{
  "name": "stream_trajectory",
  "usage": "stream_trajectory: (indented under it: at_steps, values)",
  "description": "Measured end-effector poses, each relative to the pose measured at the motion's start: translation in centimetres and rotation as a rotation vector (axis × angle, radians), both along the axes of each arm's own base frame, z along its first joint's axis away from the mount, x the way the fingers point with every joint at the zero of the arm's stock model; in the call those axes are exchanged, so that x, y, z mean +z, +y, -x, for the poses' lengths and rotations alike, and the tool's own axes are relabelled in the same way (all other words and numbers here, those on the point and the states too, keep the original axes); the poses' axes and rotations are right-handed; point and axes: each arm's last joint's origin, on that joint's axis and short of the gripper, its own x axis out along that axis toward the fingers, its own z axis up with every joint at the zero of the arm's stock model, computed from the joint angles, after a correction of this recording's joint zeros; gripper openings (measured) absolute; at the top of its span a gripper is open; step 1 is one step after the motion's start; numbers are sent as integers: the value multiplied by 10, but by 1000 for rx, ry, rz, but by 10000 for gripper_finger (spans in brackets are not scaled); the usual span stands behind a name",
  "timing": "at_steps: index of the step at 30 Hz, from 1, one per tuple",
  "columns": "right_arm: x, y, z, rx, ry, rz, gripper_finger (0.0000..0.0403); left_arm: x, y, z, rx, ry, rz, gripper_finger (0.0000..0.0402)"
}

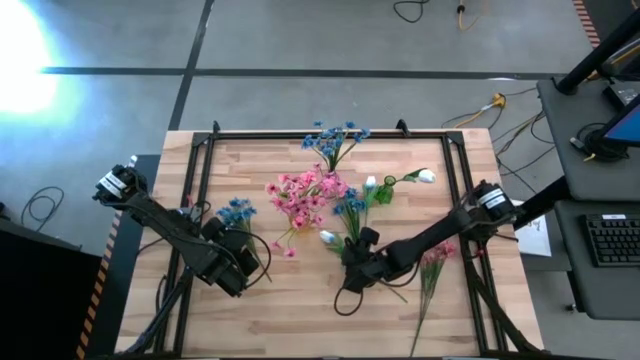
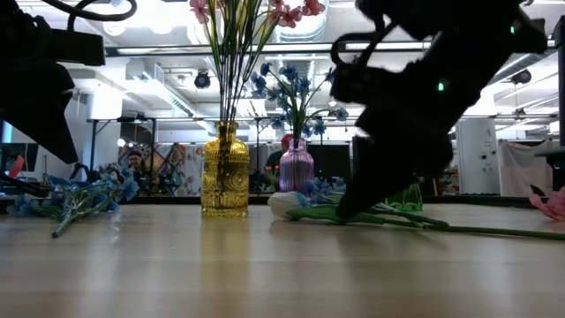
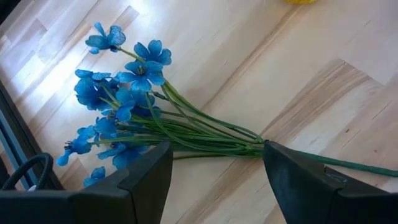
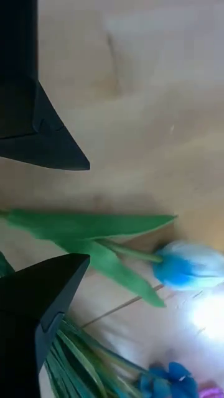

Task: Sort flowers into vase by color
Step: Put the left white flower into the green flower vase

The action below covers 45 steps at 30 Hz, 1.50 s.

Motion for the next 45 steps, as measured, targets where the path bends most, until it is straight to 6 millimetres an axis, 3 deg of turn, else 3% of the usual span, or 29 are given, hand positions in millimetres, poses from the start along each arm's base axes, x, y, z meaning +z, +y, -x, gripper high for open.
stream_trajectory:
  at_steps: [5,12,24,30,39,45]
  values:
    - [-3,0,-1,-18,0,-5,224,0,0,0,0,0,0,235]
    - [10,2,-7,-20,-25,-14,224,0,0,0,0,0,0,235]
    - [-3,-5,1,-83,68,-31,218,0,0,0,0,-1,-1,235]
    - [-9,-4,-1,-76,77,-44,169,0,0,0,0,-2,-1,235]
    - [-9,-3,-1,-75,78,-80,30,0,0,0,-16,8,-6,235]
    - [-6,-3,-2,-73,60,-98,20,0,0,0,-16,6,-5,235]
